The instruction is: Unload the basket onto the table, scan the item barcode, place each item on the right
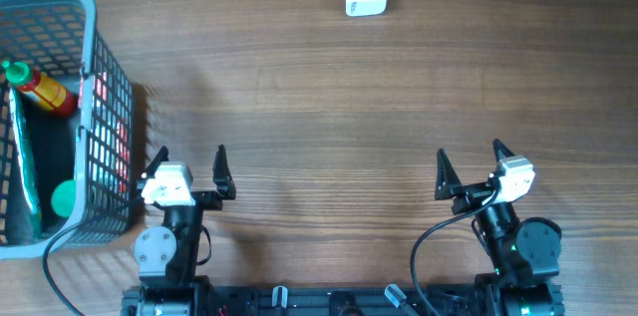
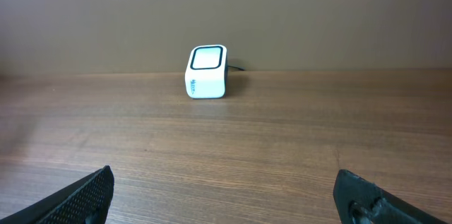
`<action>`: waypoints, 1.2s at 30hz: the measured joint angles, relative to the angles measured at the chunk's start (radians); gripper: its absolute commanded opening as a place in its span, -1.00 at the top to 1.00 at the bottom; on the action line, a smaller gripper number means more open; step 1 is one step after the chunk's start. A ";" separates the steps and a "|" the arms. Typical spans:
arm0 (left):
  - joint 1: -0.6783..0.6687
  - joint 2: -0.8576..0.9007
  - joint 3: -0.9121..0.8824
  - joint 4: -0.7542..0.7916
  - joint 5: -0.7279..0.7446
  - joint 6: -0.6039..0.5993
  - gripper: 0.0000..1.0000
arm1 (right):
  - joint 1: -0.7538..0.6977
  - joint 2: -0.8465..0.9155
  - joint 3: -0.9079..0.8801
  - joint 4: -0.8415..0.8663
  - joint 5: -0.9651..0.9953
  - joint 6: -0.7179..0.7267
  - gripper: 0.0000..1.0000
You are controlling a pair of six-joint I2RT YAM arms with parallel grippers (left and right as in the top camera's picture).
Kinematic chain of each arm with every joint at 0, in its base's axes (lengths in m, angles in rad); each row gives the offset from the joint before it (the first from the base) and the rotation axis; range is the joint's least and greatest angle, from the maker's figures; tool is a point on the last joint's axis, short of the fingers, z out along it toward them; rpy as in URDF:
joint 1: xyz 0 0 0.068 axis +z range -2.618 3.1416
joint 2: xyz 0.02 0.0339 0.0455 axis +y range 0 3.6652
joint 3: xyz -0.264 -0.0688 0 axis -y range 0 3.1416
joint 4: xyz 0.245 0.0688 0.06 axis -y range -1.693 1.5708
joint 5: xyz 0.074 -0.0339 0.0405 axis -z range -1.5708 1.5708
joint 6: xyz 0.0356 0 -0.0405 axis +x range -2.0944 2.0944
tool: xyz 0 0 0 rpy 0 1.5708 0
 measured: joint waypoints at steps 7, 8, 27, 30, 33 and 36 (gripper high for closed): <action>0.000 0.000 0.000 0.000 0.014 0.000 -1.00 | 0.000 0.000 0.000 0.000 0.000 0.000 -0.99; 0.000 0.000 0.000 0.000 0.014 0.000 -1.00 | 0.000 0.000 0.000 0.000 0.000 0.000 -0.99; 0.000 0.000 -0.001 0.129 0.043 -0.035 -1.00 | 0.000 0.000 0.000 0.000 0.000 0.000 -1.00; 0.000 0.000 0.015 0.132 0.087 -0.049 -1.00 | 0.000 0.000 0.000 0.000 0.000 0.000 -0.99; 0.000 0.000 0.061 0.131 0.114 -0.063 -1.00 | 0.000 0.000 0.000 0.000 0.000 0.000 -0.99; 0.000 0.013 0.147 0.135 0.130 -0.069 -1.00 | 0.000 0.000 0.000 0.000 0.000 0.000 -0.99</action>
